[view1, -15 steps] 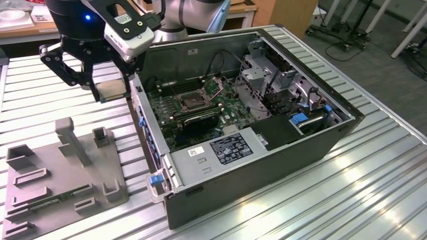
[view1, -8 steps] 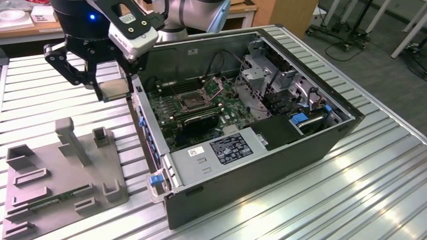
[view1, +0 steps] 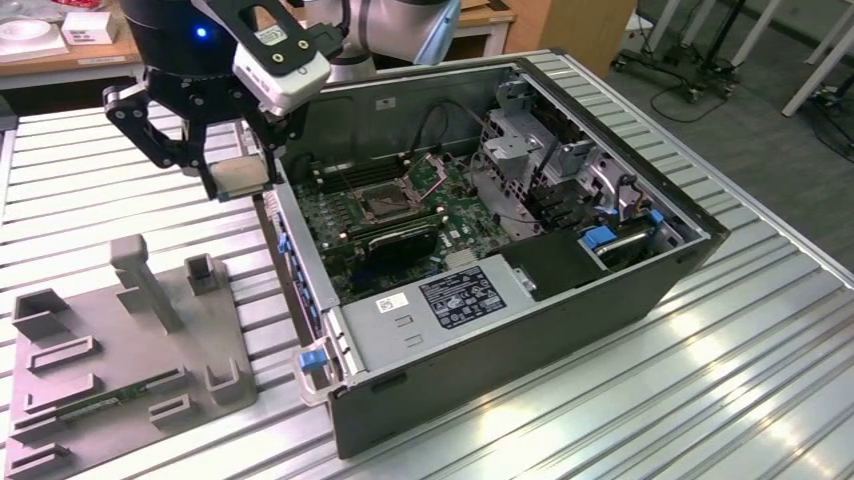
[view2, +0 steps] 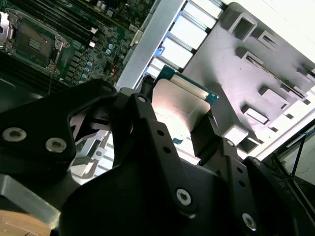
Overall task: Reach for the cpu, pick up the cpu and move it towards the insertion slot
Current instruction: 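Pick up the cpu and move it towards the insertion slot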
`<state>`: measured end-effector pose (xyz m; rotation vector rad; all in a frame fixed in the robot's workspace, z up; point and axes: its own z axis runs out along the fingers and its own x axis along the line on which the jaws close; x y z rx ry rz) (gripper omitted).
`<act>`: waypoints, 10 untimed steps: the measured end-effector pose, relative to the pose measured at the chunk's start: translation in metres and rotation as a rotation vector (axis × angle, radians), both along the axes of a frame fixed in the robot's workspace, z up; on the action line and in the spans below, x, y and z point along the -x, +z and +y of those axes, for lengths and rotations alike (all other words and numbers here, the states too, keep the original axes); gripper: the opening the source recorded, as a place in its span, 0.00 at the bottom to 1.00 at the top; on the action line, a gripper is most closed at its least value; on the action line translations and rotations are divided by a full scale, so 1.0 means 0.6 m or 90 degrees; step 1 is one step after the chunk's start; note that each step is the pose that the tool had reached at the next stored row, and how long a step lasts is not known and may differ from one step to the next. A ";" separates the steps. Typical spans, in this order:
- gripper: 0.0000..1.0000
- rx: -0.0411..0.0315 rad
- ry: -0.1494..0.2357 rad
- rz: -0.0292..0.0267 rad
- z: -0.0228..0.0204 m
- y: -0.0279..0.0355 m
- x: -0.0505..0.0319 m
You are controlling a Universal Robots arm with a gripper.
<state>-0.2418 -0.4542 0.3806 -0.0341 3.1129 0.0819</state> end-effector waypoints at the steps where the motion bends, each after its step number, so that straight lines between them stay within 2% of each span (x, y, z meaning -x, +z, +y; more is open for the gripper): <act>1: 0.55 0.0000 0.000 0.0000 0.0000 0.000 0.000; 10: 0.55 0.0000 0.000 0.0000 0.0000 0.000 -0.014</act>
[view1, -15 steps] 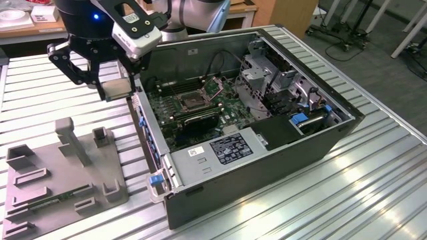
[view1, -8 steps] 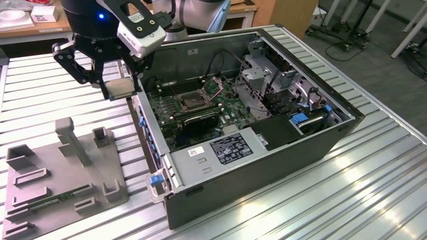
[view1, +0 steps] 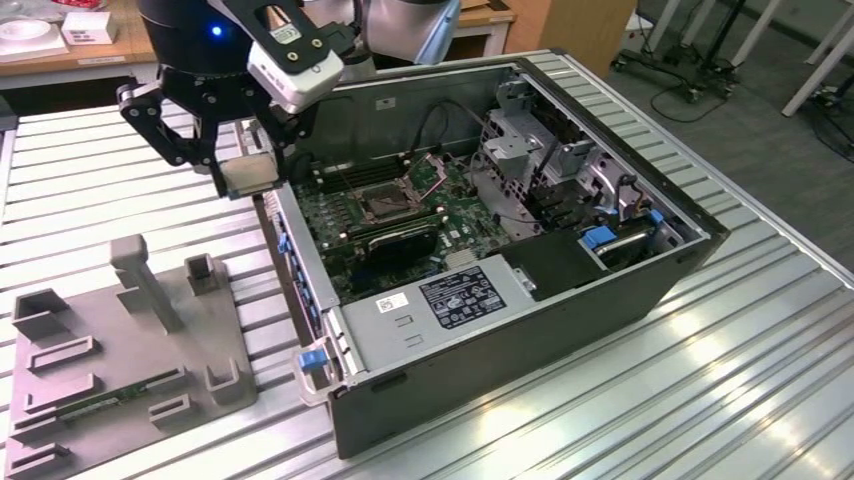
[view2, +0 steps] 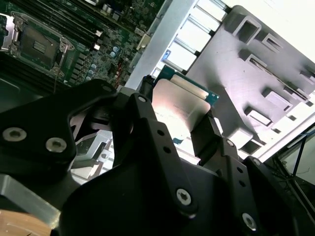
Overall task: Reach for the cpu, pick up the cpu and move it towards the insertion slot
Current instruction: 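Pick up the cpu and move it towards the insertion slot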
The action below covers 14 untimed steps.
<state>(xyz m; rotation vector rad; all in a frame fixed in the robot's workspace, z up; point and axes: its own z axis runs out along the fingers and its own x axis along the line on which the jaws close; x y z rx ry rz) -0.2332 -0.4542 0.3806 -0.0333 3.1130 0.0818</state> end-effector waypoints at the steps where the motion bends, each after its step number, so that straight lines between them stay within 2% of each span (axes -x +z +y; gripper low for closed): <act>1: 0.55 0.0000 0.000 0.0000 0.0000 0.000 -0.002; 14: 0.55 0.0000 0.000 0.0000 0.0000 0.000 -0.034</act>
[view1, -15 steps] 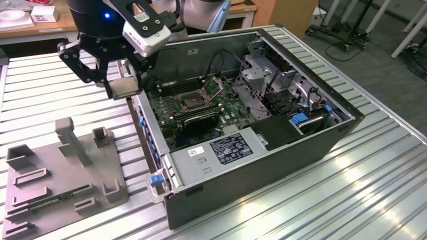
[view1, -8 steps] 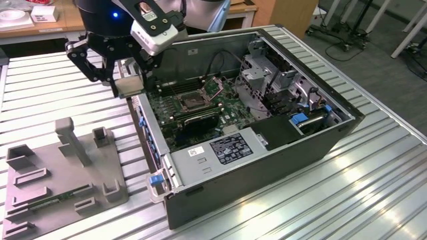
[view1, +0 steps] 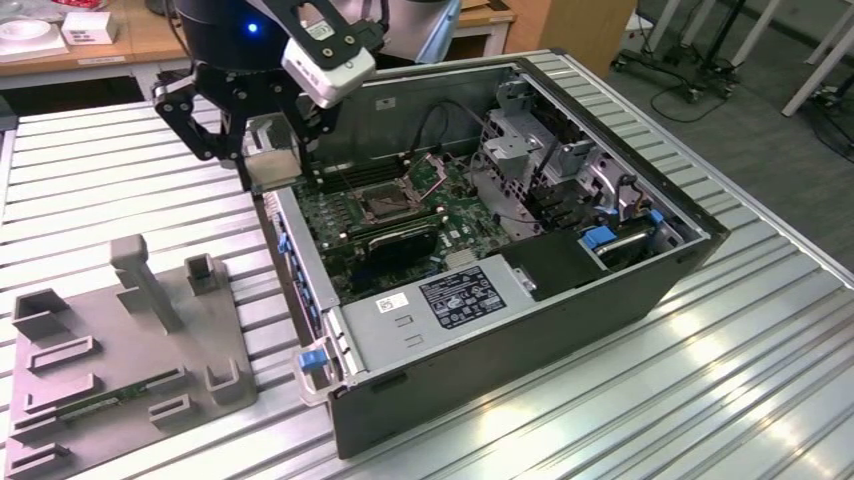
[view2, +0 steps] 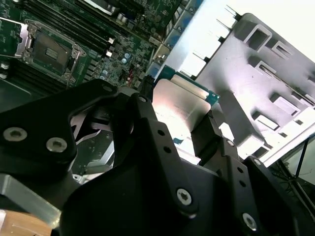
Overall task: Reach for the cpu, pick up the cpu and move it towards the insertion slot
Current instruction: 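Pick up the cpu and move it towards the insertion slot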
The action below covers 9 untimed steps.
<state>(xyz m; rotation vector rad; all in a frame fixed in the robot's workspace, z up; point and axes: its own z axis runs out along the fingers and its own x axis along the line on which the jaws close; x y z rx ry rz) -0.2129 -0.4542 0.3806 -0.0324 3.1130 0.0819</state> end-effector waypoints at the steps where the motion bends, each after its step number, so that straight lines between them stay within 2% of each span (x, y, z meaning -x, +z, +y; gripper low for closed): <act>1: 0.55 0.0000 0.000 0.0000 0.0000 0.000 -0.002; 9: 0.55 0.0000 0.000 0.0000 0.0000 0.000 -0.019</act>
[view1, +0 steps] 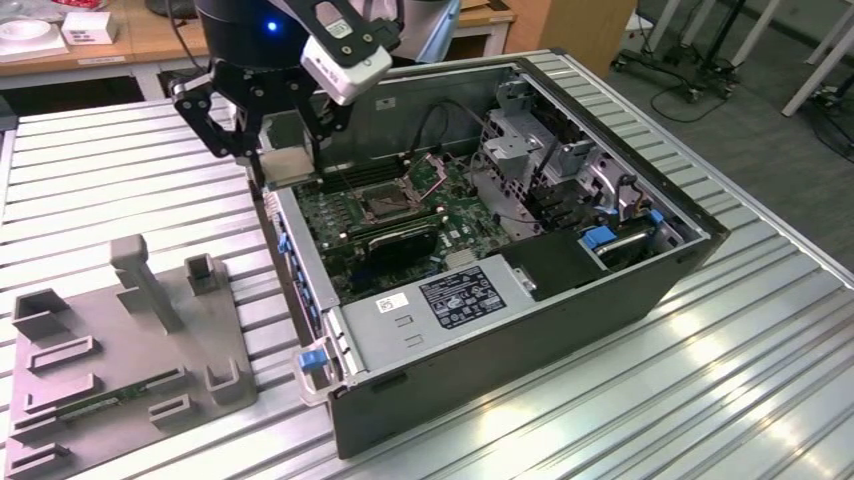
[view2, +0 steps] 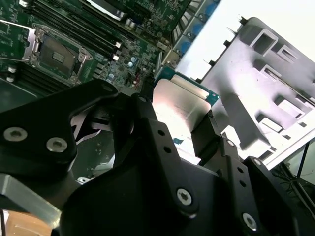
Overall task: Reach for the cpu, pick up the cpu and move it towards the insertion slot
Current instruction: 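Pick up the cpu and move it towards the insertion slot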
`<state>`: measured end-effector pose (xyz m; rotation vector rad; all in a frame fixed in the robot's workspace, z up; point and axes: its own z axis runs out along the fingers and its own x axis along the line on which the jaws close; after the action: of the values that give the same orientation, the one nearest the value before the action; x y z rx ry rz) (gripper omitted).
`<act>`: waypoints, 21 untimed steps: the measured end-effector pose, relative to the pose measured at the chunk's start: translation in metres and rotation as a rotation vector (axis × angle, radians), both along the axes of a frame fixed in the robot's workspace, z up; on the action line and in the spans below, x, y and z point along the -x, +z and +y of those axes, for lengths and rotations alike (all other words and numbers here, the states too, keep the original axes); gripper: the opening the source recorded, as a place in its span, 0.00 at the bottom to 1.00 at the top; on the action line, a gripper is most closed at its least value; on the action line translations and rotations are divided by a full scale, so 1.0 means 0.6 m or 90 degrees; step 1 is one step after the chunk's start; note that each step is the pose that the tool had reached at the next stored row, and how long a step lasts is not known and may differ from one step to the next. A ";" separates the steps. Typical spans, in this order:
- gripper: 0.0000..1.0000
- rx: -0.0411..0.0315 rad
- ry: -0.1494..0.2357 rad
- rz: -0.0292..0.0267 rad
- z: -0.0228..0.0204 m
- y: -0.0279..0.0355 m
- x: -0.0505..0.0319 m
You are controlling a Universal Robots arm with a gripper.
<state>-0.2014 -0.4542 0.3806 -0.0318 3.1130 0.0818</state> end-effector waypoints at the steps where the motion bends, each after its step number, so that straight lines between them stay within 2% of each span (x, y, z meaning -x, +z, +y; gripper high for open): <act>1: 0.55 0.0000 0.000 0.0000 0.0000 0.000 -0.002; 21: 0.55 0.0000 -0.001 0.0000 0.0000 0.000 -0.048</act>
<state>-0.1727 -0.4542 0.3806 -0.0289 3.1129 0.0818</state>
